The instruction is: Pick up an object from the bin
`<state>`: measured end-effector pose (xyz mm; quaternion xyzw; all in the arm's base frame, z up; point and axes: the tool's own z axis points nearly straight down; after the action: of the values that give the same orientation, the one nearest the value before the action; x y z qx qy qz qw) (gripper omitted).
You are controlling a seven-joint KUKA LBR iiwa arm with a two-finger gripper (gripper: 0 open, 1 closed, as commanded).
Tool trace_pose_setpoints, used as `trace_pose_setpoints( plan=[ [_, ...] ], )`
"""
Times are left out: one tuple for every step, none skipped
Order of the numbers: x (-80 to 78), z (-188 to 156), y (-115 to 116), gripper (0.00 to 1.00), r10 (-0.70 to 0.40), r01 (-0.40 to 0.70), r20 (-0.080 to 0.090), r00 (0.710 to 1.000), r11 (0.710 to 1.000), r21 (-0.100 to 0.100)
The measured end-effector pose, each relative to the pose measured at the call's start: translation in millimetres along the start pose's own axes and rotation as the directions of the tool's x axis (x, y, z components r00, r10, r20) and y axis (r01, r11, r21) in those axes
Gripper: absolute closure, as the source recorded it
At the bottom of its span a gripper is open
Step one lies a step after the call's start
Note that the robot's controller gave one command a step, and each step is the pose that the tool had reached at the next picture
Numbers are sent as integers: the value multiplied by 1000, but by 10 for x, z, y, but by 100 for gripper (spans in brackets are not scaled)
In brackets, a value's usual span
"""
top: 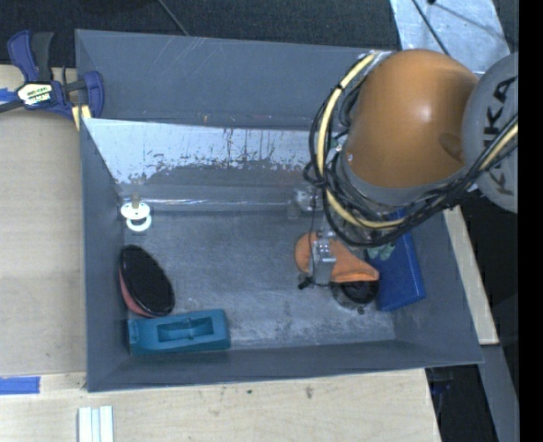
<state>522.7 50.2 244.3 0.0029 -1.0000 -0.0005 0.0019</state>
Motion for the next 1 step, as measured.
trace_pose_setpoints(
  plan=[
    [-11, -156, -146, 0, 2, -2, 5, 1000, 1000, 1]
  ],
)
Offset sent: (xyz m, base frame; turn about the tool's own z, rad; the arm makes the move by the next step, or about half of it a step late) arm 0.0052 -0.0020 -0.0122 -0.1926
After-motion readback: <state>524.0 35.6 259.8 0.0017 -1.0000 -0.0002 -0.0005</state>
